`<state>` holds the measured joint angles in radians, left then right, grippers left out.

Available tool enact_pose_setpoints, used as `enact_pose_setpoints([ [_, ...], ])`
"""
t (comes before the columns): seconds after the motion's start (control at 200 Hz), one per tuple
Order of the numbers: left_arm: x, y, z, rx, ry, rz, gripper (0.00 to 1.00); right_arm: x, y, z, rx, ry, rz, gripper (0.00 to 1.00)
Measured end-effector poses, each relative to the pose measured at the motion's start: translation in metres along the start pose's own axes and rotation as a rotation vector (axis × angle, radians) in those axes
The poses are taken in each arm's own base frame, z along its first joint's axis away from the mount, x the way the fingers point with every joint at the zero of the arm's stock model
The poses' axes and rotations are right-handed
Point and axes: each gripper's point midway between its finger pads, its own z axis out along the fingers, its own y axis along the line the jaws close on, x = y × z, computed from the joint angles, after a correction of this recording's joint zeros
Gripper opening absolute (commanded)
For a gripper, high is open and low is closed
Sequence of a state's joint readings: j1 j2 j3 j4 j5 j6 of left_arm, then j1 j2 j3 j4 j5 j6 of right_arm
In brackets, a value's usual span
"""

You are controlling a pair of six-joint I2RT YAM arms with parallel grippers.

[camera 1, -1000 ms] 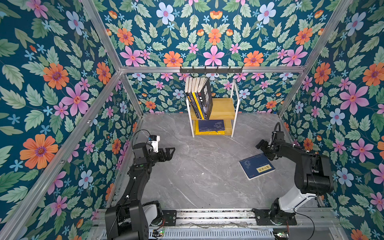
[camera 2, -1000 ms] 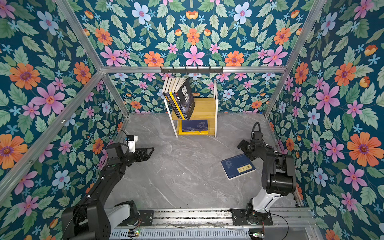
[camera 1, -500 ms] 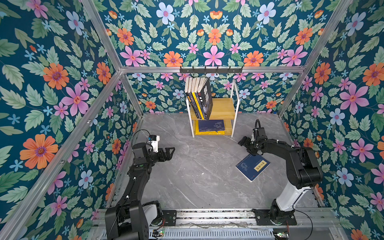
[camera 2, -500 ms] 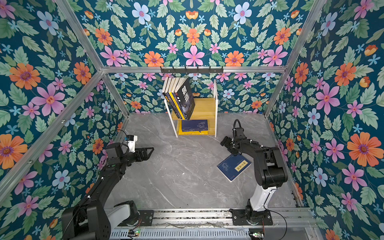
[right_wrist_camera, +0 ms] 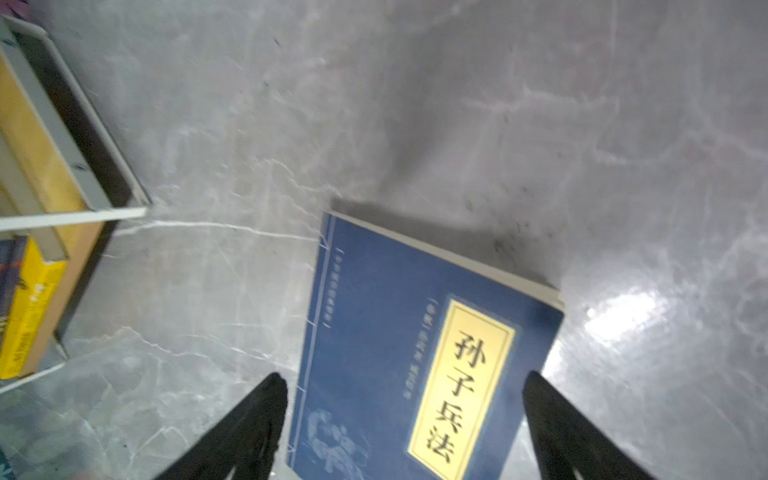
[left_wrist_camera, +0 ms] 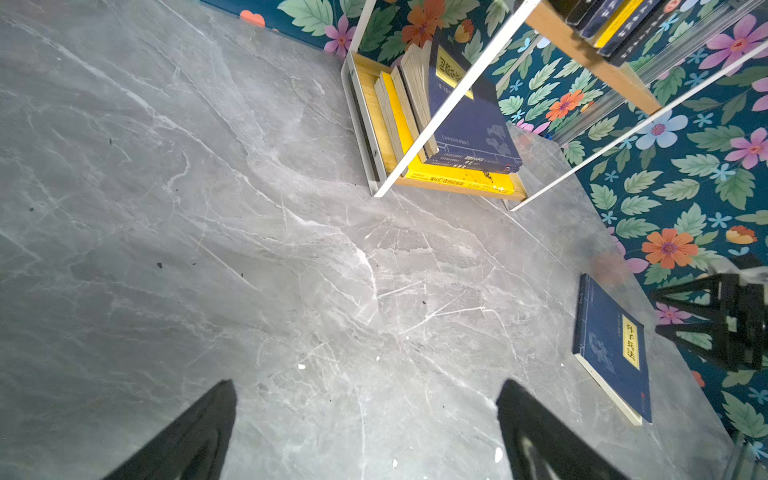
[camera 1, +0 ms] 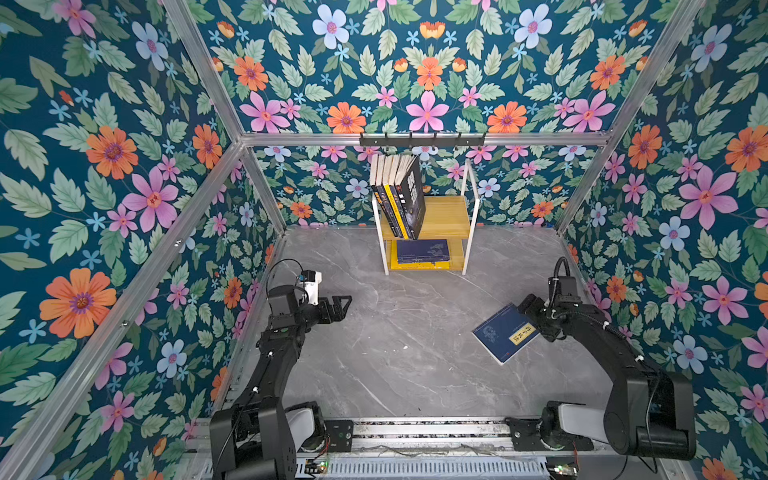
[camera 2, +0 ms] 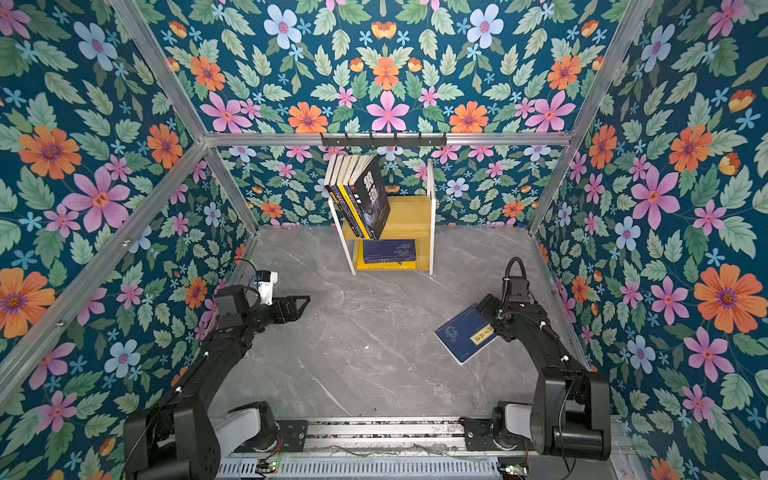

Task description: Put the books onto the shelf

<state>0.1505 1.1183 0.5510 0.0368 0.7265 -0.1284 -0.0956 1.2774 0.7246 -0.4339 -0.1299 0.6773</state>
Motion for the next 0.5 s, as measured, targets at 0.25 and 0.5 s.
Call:
enact_pose_setpoints([
  [0.25,0.001,0.002,0.002,-0.002,0.008,-0.010,1.00,0.038,-0.034,0.020,0.070,0.103,0.027,0.85],
  [0.5,-0.001,0.002,0.001,-0.007,0.001,-0.006,1.00,0.016,-0.009,0.041,0.012,0.093,-0.023,0.81],
])
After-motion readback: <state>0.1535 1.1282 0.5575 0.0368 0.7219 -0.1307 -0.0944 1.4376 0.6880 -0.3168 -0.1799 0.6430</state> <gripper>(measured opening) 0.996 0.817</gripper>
